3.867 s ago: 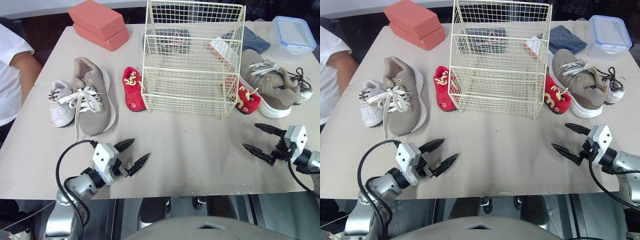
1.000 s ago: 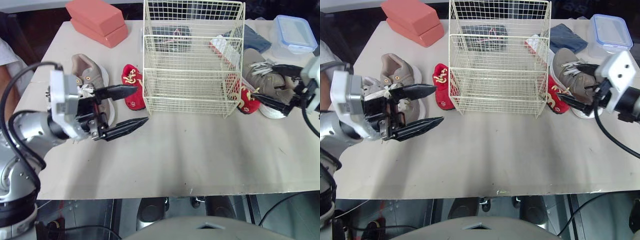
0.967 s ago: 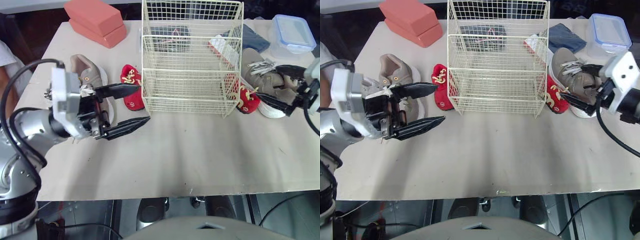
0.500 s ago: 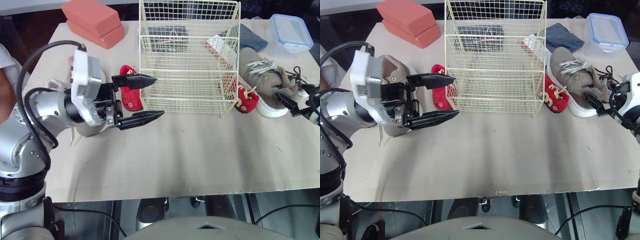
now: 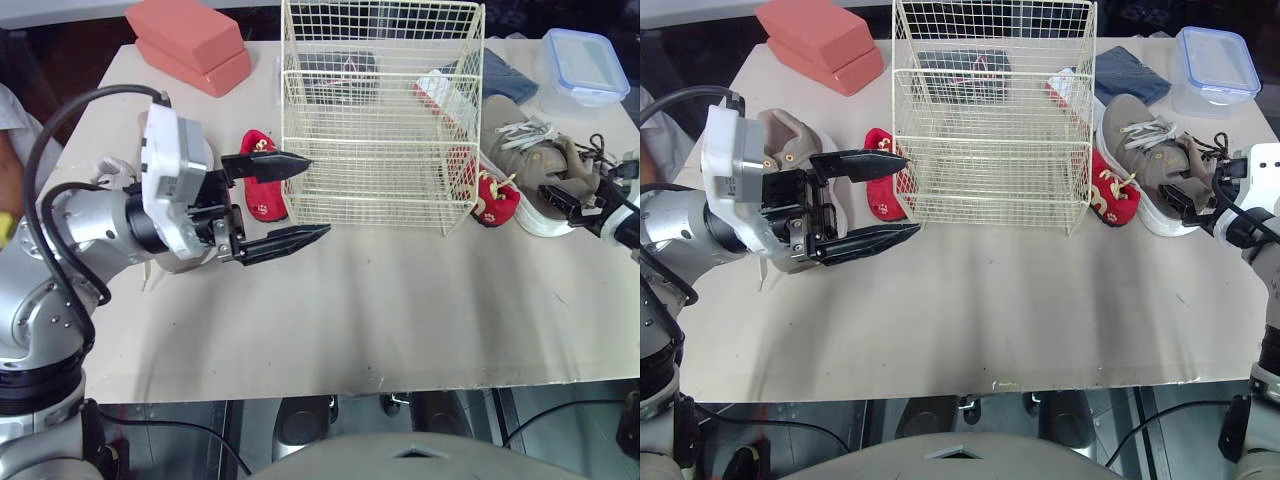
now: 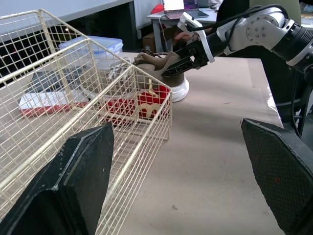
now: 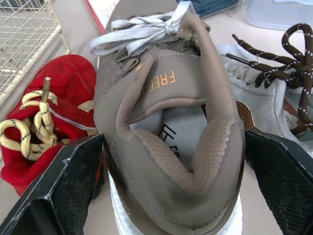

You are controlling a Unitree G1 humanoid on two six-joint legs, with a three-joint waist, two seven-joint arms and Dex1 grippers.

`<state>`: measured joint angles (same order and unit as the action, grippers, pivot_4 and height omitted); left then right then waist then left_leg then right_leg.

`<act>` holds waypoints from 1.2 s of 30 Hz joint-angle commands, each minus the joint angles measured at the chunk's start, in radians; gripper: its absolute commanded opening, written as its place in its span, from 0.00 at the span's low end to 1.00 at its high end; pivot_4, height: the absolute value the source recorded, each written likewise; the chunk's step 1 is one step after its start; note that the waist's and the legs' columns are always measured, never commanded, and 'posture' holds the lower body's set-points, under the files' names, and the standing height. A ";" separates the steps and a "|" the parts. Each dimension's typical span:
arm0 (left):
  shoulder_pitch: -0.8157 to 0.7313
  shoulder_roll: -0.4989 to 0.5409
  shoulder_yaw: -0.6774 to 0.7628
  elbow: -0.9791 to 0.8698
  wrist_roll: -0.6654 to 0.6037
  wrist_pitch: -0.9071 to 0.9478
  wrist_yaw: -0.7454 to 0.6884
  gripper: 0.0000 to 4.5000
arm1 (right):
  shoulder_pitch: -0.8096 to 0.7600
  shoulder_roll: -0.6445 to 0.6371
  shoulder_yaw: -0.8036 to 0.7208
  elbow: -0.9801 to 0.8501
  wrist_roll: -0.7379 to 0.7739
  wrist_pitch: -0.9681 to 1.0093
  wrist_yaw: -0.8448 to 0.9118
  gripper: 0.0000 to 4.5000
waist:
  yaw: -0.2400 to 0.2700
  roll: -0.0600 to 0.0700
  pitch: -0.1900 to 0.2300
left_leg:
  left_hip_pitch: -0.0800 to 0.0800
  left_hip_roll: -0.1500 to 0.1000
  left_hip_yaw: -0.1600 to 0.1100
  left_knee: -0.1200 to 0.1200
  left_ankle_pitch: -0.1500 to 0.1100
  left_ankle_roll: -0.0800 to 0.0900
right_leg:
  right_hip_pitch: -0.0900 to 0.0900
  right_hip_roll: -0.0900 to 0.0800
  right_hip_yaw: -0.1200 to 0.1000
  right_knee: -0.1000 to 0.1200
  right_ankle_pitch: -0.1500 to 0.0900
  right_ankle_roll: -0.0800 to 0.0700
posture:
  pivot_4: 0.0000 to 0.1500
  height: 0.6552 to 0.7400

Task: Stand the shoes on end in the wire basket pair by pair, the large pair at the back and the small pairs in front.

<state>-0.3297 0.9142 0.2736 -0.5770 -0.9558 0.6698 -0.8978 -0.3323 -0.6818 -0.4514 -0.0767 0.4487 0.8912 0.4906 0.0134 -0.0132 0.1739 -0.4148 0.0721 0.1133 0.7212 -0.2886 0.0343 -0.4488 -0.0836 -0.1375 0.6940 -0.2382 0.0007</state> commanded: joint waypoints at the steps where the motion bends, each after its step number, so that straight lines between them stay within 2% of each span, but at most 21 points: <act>1: -0.018 0.003 0.014 -0.018 -0.013 -0.010 -0.002 1.00 | 0.010 -0.021 -0.002 0.021 0.015 0.034 0.008 0.65 | 0.000 0.000 0.000 | 0.000 0.000 0.000 0.000 0.000 0.000 | 0.000 0.000 0.000 0.000 0.000 0.000 | 1.00 0.36; 6: -0.026 -0.002 0.001 -0.009 -0.005 -0.017 -0.010 1.00 | 0.023 -0.030 0.012 0.030 0.014 0.016 0.014 0.19 | 0.001 -0.001 -0.001 | 0.000 0.000 0.000 0.000 0.000 0.000 | 0.000 0.000 0.000 0.000 0.000 0.000 | 1.00 0.36; 9: -0.034 -0.006 -0.006 -0.002 0.000 -0.020 -0.016 1.00 | 0.023 -0.021 0.005 0.031 0.015 -0.010 0.010 0.00 | 0.001 -0.001 -0.001 | 0.000 0.000 0.000 0.000 0.000 0.000 | 0.000 0.000 0.000 0.000 0.000 0.000 | 1.00 0.36; 19: -0.047 -0.017 -0.012 0.027 0.031 -0.038 -0.046 1.00 | 0.001 -0.007 -0.070 -0.002 0.036 -0.238 0.027 0.00 | -0.001 0.001 0.000 | 0.000 0.000 0.000 0.000 0.000 0.000 | 0.000 0.000 0.000 0.000 0.000 0.000 | 1.00 0.36; 27: -0.067 -0.011 -0.016 0.062 0.051 -0.057 -0.072 1.00 | -0.116 0.032 -0.150 -0.048 0.088 -0.484 -0.004 0.00 | -0.001 0.003 0.002 | 0.000 0.000 0.001 0.000 0.000 0.000 | -0.001 0.000 0.001 0.000 0.000 0.000 | 1.00 0.36; 32: -0.081 -0.002 -0.011 0.090 0.062 -0.063 -0.096 1.00 | -0.187 0.047 -0.108 -0.133 0.142 -0.620 0.092 0.00 | -0.004 0.004 0.003 | 0.000 0.000 0.001 0.000 0.000 -0.001 | -0.001 0.001 0.001 0.000 0.000 0.000 | 1.00 0.36; 36: -0.074 0.002 0.036 0.151 0.062 -0.080 -0.126 1.00 | -0.194 0.003 0.031 -0.194 0.074 -0.755 0.253 0.00 | -0.003 0.004 0.003 | 0.000 0.001 0.001 0.000 0.000 -0.001 | -0.001 0.001 0.001 0.000 0.000 0.000 | 1.00 0.36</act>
<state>-0.3917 0.9057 0.2505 -0.4469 -0.8907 0.6216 -1.0085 -0.5016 -0.6535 -0.4584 -0.2080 0.5412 0.2164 0.6753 0.0109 -0.0092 0.1770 -0.4149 0.0729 0.1145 0.7211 -0.2882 0.0337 -0.4501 -0.0825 -0.1364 0.6943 -0.2381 0.0008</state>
